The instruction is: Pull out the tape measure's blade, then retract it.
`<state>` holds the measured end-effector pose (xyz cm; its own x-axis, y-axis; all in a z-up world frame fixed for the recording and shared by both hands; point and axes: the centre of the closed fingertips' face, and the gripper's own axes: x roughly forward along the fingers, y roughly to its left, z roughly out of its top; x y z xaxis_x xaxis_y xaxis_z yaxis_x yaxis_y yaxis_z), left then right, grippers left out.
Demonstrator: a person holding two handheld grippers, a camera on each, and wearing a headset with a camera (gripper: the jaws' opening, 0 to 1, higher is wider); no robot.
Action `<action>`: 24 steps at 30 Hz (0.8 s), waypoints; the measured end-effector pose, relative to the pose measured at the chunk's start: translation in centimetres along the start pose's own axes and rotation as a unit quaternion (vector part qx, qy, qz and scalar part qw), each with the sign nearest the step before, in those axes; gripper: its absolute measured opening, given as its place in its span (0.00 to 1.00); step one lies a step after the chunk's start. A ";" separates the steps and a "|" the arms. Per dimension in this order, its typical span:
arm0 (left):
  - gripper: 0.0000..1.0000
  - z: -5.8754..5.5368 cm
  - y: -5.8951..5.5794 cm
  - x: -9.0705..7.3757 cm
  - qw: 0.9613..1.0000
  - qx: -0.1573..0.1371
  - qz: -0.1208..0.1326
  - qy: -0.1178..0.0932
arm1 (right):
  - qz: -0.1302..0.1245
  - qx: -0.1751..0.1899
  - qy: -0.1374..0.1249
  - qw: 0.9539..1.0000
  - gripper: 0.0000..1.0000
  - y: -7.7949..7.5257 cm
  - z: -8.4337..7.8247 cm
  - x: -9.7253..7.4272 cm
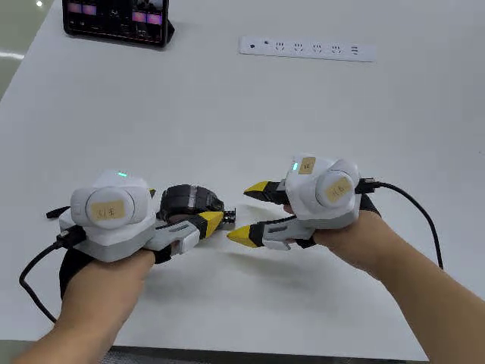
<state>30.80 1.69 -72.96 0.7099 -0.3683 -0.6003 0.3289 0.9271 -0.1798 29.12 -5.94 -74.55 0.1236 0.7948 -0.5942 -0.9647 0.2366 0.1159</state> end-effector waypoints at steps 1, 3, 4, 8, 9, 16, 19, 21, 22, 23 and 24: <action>0.69 0.1 -0.1 -0.1 1.000 0.004 -0.002 -0.001 | -0.002 0.000 0.001 1.000 0.49 0.0 -0.1 -0.1; 0.69 0.2 -0.1 -0.3 1.000 0.021 -0.004 0.000 | -0.007 0.002 0.003 1.000 0.50 0.0 -0.3 -0.5; 0.70 0.3 -0.3 -0.4 1.000 0.026 -0.007 -0.001 | -0.008 0.003 0.003 1.000 0.51 0.0 -0.3 -0.6; 0.70 0.6 -0.8 -0.8 0.999 0.050 -0.019 -0.006 | -0.015 0.002 -0.004 1.000 0.54 0.1 -0.2 -1.3; 0.70 0.6 -0.9 -0.8 0.998 0.053 -0.022 -0.006 | -0.016 0.001 -0.004 1.000 0.54 0.1 -0.2 -1.4; 0.70 1.0 -1.3 -1.3 0.996 0.083 -0.036 -0.006 | -0.024 0.005 -0.006 1.000 0.60 0.4 -0.2 -2.0; 0.71 1.0 -1.2 -1.6 0.995 0.089 -0.040 -0.005 | -0.029 0.005 -0.006 1.000 0.62 0.4 -0.3 -2.3; 0.71 1.1 -1.2 -1.8 0.995 0.091 -0.042 -0.007 | -0.030 0.010 -0.007 0.999 0.63 0.4 -0.4 -2.8; 0.71 1.1 -1.1 -1.8 0.995 0.093 -0.043 -0.006 | -0.031 0.013 -0.009 0.999 0.64 0.4 -0.4 -3.0; 0.72 1.1 -1.0 -2.0 0.994 0.094 -0.046 -0.005 | -0.034 0.013 -0.011 0.999 0.65 0.2 -0.5 -3.2; 0.73 1.1 -1.0 -2.0 0.994 0.095 -0.047 -0.006 | -0.035 0.014 -0.010 0.999 0.65 0.1 -0.6 -3.4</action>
<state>29.70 1.45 -70.73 0.6771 -0.4548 -0.5785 0.5050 0.8590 -0.0844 28.44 -8.96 -73.03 0.1959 0.7860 -0.5864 -0.9466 0.3078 0.0963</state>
